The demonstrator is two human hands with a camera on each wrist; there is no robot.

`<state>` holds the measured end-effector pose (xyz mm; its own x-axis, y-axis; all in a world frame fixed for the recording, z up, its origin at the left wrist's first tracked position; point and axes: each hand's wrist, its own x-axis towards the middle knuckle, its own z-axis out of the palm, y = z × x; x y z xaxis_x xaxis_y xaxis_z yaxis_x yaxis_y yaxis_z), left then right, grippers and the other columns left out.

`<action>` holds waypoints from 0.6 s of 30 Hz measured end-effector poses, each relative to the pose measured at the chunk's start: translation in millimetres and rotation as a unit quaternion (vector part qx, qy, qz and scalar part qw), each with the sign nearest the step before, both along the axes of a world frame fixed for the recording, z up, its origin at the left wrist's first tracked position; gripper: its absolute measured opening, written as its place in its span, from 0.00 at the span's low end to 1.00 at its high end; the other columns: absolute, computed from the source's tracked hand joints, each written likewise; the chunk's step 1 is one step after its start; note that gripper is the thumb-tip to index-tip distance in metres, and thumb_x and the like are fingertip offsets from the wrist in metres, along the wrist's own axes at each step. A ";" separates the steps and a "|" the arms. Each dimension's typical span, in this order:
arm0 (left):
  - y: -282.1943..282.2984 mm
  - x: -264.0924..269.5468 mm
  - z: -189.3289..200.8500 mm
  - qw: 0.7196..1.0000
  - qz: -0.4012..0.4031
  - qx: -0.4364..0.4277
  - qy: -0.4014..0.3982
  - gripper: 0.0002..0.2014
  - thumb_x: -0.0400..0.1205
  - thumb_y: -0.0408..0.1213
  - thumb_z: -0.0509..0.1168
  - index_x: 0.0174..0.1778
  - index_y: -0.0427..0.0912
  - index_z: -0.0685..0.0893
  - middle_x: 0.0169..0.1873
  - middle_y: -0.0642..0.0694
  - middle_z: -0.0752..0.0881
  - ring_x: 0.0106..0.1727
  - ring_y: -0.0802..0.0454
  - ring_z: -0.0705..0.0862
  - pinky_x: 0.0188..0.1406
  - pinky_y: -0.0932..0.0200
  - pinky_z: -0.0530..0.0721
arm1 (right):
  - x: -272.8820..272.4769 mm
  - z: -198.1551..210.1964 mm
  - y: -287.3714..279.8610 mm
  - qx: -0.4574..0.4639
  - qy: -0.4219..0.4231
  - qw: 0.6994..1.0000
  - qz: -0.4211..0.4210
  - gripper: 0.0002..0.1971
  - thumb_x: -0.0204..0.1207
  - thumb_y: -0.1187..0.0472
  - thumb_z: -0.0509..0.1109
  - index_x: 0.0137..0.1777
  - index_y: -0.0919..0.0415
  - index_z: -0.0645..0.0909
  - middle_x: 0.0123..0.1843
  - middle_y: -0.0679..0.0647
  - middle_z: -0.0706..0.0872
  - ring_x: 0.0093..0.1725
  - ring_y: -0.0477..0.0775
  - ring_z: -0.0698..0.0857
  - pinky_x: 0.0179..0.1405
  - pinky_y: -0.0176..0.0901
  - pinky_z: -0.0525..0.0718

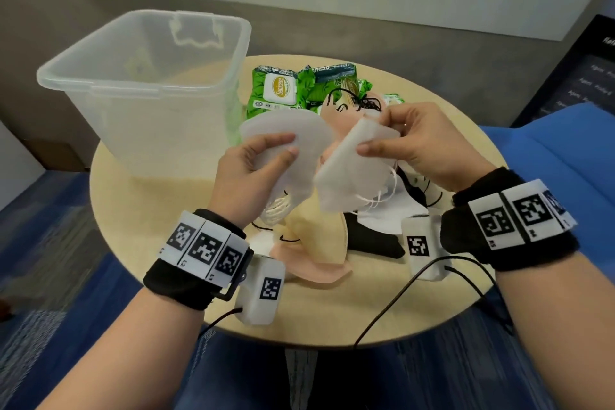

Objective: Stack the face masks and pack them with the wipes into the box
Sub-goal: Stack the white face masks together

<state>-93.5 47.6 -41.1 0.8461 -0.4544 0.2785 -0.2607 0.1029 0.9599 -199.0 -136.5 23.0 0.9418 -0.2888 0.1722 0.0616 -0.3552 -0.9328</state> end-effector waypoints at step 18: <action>-10.4 -11.7 3.0 0.992 0.008 -0.118 0.037 0.03 0.75 0.31 0.72 0.40 0.44 0.89 0.35 0.52 0.91 0.41 0.50 0.88 0.41 0.55 0.87 | 17.4 -14.2 37.1 0.007 -0.040 0.999 -0.007 0.08 0.75 0.71 0.69 0.39 0.58 0.83 0.30 0.42 0.83 0.28 0.36 0.78 0.29 0.27 0.76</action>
<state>-105.1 37.2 -38.1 0.8751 -0.3703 0.3117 -0.1932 0.3232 0.9264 -181.6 -99.4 8.8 0.9208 -0.3046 0.2435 0.1322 -0.3437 -0.9297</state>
